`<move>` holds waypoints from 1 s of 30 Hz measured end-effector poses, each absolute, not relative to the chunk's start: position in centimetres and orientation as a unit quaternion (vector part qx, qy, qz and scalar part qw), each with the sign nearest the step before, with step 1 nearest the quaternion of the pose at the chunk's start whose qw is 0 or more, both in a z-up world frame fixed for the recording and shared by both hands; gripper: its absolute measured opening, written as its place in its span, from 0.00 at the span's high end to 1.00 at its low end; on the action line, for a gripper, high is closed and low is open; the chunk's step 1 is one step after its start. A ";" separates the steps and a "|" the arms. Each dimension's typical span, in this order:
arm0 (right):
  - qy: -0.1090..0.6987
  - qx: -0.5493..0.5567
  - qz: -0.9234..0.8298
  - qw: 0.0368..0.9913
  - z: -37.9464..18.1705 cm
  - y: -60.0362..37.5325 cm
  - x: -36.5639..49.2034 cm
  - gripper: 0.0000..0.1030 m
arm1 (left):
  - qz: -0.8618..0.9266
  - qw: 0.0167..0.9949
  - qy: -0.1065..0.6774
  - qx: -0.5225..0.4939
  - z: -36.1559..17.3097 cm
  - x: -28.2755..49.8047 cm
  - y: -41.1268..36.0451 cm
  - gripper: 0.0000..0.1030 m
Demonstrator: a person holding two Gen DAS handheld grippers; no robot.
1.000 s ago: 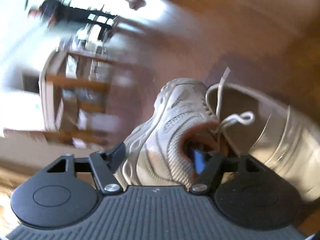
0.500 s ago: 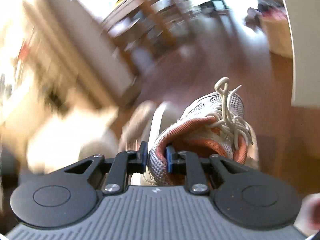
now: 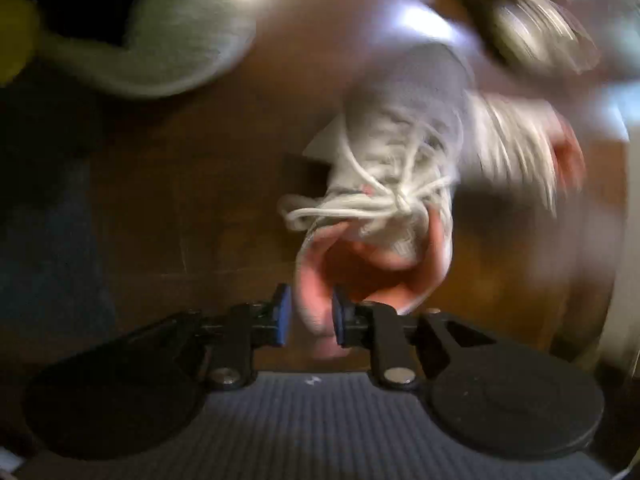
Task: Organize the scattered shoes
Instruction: 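Lift the sneaker with the right gripper and carry it toward the cabinet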
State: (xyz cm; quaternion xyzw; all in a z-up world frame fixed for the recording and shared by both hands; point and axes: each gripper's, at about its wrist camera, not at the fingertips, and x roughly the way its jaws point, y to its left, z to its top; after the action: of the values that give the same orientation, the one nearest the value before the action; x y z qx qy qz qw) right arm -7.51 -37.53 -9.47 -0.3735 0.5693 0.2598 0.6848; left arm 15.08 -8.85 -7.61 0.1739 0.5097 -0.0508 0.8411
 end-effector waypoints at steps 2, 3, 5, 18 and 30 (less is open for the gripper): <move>0.568 -0.191 0.156 0.785 -7.5 -39.5 -7.5 0.32 | -0.054 0.839 0.510 0.181 -7.9 15.1 -9.7 0.01; 0.554 -0.116 0.109 0.817 -7.1 -40.2 -7.5 0.33 | -0.057 0.835 0.515 0.183 -8.3 15.3 -10.3 0.01; 0.510 0.036 0.013 0.859 -6.3 -41.7 -7.4 0.34 | -0.064 0.830 0.521 0.189 -8.7 15.3 -11.2 0.01; 0.384 0.537 -0.308 0.685 -7.8 -47.1 -9.3 0.47 | -0.324 0.773 0.408 0.363 -11.2 12.4 -22.4 0.01; 0.560 0.261 -0.094 0.781 -11.3 -45.0 0.6 0.83 | -0.411 0.729 0.375 0.398 -12.2 8.6 -24.2 0.01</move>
State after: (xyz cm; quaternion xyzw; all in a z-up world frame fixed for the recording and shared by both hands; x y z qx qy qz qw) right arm 0.57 -45.04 -11.26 0.2614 0.5598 -0.0940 0.7806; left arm 8.55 -24.19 -12.24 0.3982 0.3753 -0.4114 0.7289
